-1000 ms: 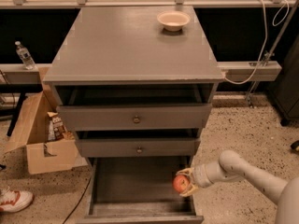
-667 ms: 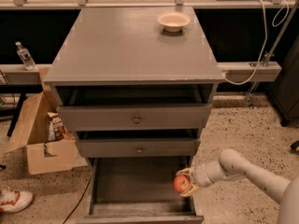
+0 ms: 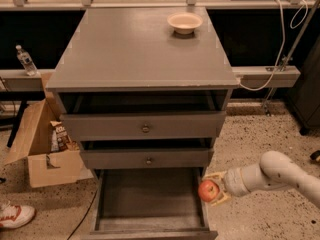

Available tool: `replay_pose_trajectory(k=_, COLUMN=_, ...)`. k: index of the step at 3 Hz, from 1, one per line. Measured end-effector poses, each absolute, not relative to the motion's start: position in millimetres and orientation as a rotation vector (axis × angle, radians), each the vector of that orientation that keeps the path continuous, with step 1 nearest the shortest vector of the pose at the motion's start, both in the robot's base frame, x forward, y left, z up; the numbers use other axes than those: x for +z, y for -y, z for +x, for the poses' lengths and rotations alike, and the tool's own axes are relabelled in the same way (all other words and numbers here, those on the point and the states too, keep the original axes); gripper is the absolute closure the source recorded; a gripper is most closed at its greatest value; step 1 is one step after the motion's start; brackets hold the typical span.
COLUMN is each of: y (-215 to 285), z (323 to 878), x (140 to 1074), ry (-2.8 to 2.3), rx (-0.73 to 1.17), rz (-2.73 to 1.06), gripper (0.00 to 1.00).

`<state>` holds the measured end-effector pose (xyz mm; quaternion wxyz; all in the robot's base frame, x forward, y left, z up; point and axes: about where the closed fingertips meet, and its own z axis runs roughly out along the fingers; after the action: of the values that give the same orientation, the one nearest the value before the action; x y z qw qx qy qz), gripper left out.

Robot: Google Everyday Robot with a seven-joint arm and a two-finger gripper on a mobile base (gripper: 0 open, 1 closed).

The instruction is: Pick apple from bottom drawer and place on counter

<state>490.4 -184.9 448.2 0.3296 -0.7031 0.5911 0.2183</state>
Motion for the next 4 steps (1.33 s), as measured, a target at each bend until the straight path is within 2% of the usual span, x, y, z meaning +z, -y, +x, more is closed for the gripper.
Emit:
replay_pose_trajectory(k=1, y=194.9, z=472.7, x=517.2, ry=-1.562, rx=0.472, rz=-1.846, gripper=1.0)
replay_pose_trajectory(k=2, y=200.7, z=473.5, x=545.5, ry=-1.558, rx=0.412, rz=-1.866, gripper=1.0)
replay_pose_trajectory(k=4, y=205.8, z=480.1, x=576.5, ry=-1.522, rx=0.425, rz=-1.852, gripper=1.0)
